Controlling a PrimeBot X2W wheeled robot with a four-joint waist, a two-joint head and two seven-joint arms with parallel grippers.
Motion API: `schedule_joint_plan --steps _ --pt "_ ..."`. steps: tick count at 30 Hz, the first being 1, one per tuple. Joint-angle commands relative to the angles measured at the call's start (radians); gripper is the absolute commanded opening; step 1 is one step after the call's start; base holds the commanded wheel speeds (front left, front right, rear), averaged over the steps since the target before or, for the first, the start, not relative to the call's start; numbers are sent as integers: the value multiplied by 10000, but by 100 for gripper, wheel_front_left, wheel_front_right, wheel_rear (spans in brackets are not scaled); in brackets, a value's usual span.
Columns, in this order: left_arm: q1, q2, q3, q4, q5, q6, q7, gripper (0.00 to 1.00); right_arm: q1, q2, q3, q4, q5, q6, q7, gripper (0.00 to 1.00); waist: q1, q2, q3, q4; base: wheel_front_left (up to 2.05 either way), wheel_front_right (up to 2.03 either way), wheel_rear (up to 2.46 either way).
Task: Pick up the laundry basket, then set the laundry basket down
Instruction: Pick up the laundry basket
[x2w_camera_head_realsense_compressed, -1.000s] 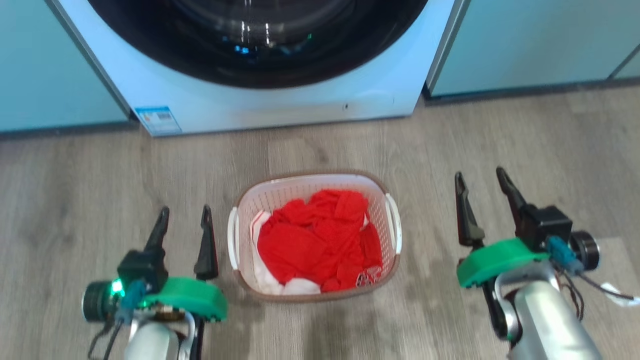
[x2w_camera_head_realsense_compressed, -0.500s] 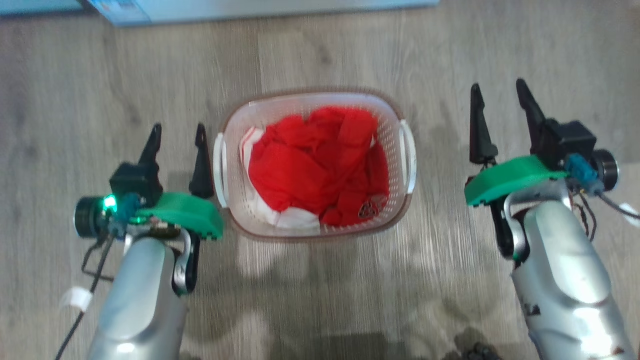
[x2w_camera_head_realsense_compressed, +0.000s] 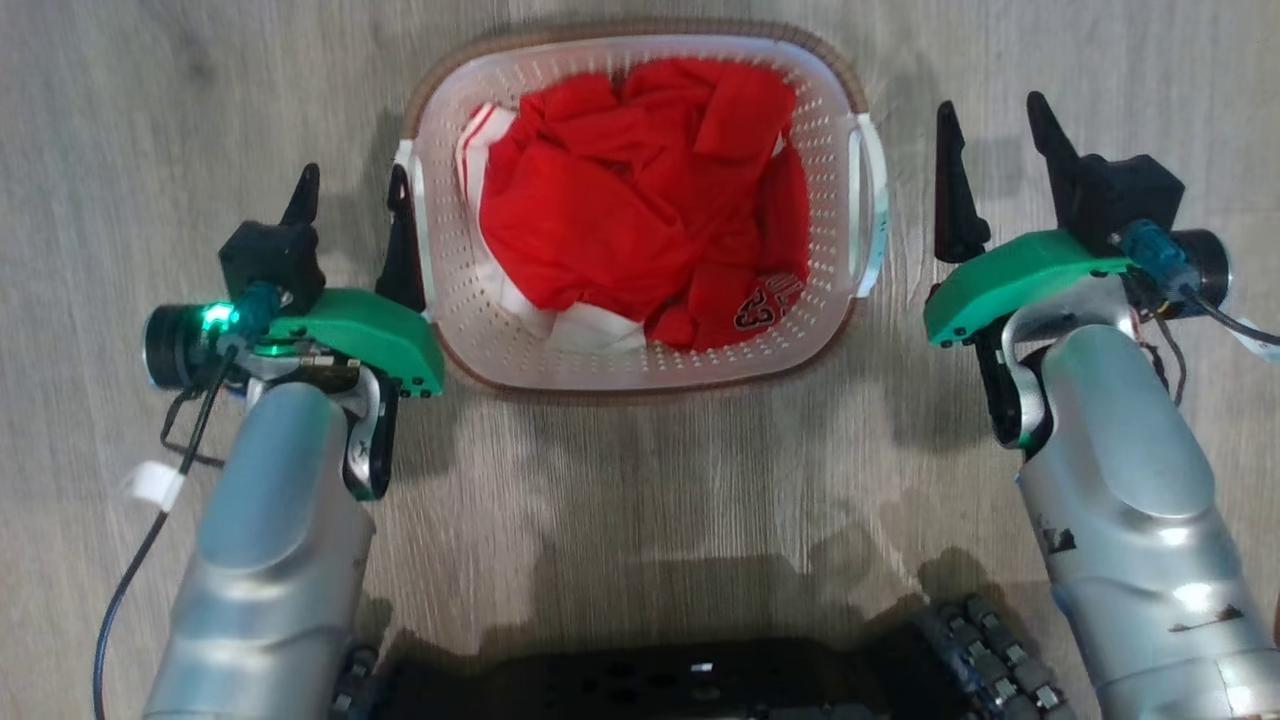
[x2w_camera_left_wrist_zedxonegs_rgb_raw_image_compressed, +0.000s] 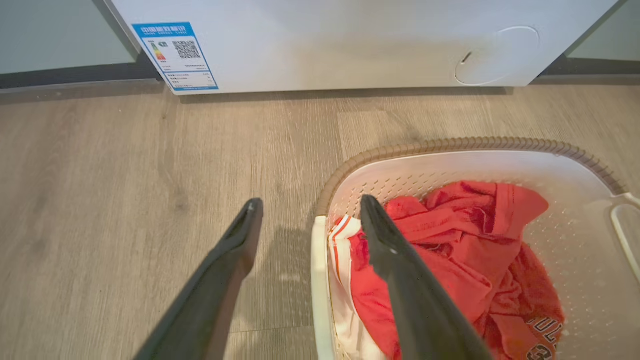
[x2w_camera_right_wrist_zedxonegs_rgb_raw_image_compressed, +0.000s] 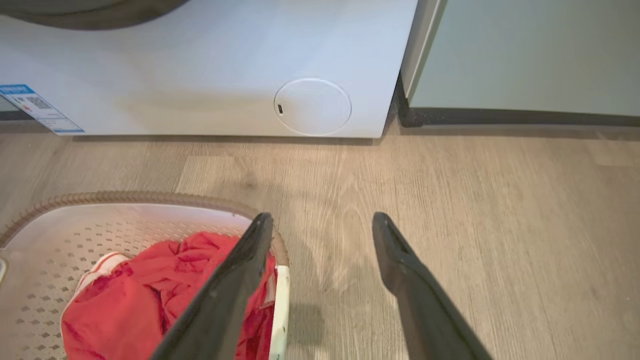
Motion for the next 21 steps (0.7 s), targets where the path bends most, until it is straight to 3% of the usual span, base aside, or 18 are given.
schedule_joint_plan --steps 1,21 --pt "-32 179 156 40 -77 -73 -78 100 111 28 282 -5 116 -15 -118 100 -4 1 399 33 0 0 0" --pt "-1082 179 -870 2650 -1048 -400 -78 100 -329 28 900 1336 403 -15 -118 100 -4 1 1320 188 0 0 0"
